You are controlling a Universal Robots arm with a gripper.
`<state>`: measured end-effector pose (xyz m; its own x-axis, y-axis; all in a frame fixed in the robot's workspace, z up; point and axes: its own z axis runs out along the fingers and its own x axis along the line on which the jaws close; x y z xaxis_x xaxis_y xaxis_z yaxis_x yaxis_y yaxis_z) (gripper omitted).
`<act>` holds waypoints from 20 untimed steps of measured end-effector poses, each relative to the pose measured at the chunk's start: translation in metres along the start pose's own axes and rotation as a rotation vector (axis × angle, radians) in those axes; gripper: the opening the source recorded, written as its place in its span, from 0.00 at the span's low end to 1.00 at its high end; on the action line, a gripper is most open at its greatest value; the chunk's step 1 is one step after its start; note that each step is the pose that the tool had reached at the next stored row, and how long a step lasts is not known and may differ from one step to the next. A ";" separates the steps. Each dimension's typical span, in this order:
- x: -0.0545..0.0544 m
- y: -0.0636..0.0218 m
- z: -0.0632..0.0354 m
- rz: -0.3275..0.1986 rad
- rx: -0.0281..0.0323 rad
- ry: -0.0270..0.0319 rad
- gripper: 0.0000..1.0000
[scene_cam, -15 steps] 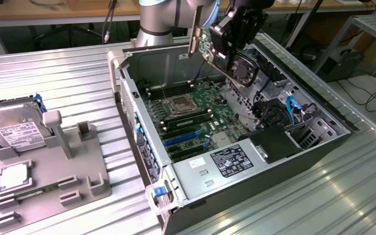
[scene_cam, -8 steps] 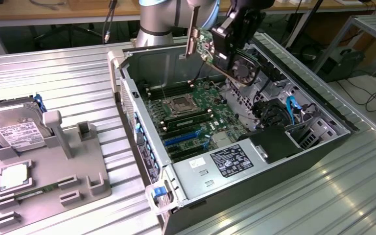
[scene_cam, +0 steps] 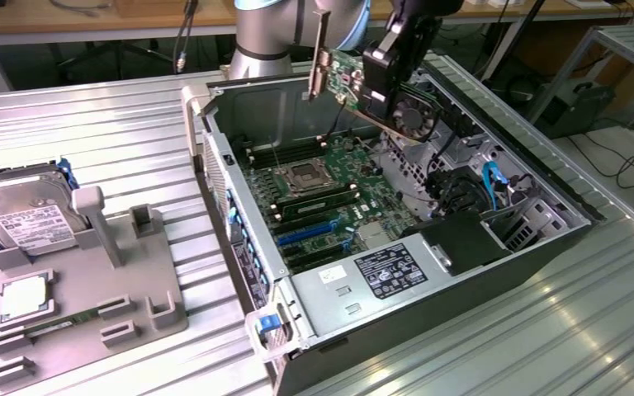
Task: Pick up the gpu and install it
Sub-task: 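Insert the gpu into the slot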
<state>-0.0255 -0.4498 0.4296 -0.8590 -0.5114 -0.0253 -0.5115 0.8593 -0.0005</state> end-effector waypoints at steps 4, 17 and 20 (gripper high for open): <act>0.000 -0.0001 0.0000 -0.042 -0.0011 0.0000 0.28; 0.001 -0.0006 0.0000 -0.174 -0.0044 -0.0001 0.28; 0.001 -0.0008 0.0000 -0.200 -0.0050 -0.0001 0.28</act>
<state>-0.0258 -0.4510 0.4296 -0.7404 -0.6717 -0.0253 -0.6719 0.7407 -0.0005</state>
